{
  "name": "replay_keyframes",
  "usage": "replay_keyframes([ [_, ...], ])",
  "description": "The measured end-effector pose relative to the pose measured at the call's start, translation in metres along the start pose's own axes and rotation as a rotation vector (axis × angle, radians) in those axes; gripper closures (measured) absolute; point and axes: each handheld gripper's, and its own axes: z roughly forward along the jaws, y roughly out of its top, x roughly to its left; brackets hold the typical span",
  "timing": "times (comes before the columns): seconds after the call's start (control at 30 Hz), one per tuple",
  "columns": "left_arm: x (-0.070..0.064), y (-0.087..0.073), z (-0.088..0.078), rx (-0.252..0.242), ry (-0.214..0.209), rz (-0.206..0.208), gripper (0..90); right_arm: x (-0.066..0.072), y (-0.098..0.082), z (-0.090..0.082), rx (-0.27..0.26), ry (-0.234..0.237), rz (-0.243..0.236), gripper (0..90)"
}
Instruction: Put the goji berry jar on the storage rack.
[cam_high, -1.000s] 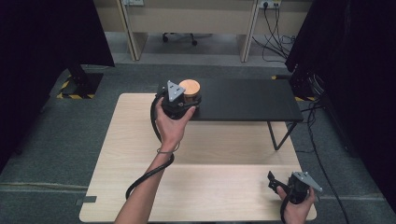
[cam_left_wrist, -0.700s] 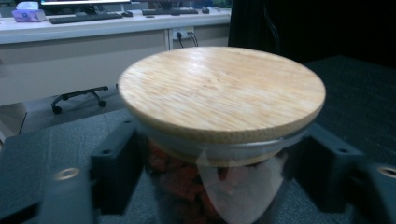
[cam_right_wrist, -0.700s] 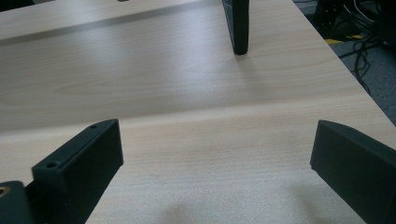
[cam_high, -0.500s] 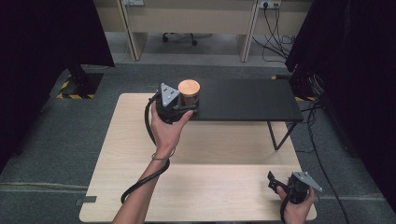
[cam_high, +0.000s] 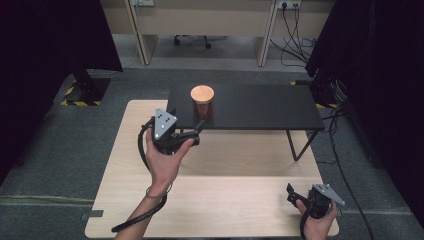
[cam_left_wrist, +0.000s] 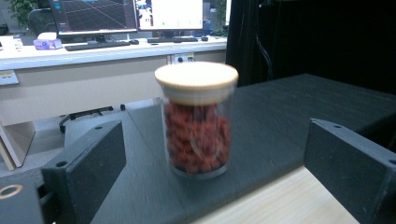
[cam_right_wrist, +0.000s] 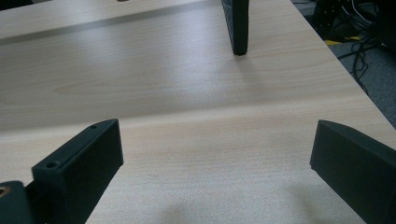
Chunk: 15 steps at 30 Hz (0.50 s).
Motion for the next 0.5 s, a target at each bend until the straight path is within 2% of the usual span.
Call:
replay_keyframes([
  [0.2,-0.002,-0.020,-0.016,-0.008,-0.006,0.003,4.8,0.001,0.000,0.000,0.000,-0.003,-0.002,2.4],
  [0.33,-0.005,-0.031,-0.026,0.005,-0.003,0.028,4.4,0.001,0.000,0.000,-0.001,-0.004,0.000,2.4],
  [0.5,-0.008,-0.051,-0.038,0.012,-0.002,0.034,4.0,0.001,0.000,0.000,-0.001,-0.004,-0.004,2.4],
])
